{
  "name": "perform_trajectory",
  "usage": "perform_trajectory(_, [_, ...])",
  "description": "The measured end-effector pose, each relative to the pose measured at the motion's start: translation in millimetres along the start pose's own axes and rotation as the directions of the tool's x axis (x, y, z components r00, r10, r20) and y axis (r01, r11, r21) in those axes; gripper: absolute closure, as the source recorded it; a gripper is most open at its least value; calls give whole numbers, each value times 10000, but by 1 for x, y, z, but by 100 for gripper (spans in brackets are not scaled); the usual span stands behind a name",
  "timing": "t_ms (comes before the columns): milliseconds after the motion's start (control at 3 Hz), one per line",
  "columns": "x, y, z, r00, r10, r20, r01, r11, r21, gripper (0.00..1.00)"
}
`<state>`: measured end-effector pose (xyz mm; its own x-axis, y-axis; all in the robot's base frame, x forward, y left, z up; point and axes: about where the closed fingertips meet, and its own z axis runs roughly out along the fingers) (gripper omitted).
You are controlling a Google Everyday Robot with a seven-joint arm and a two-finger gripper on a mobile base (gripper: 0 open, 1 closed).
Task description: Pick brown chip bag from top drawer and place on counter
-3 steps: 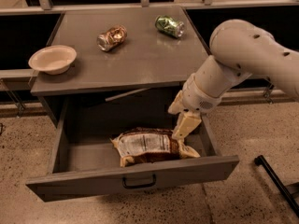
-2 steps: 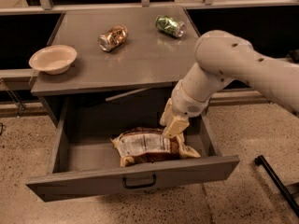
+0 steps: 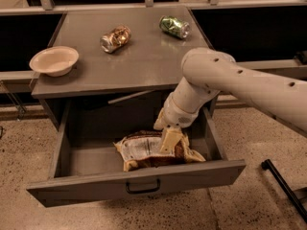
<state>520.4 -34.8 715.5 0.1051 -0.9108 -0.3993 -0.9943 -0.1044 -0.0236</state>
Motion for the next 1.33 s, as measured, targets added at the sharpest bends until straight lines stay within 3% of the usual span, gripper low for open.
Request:
perform_trajectory(333, [-2,-4,16,10000,-63,-39,63,10000,52,36])
perform_trajectory(667, [2,-9,28,9999,-8,-116,11,9998,218,52])
perform_trajectory(1333, [11,-11,42,9995,76,-290,-68,9996,271,98])
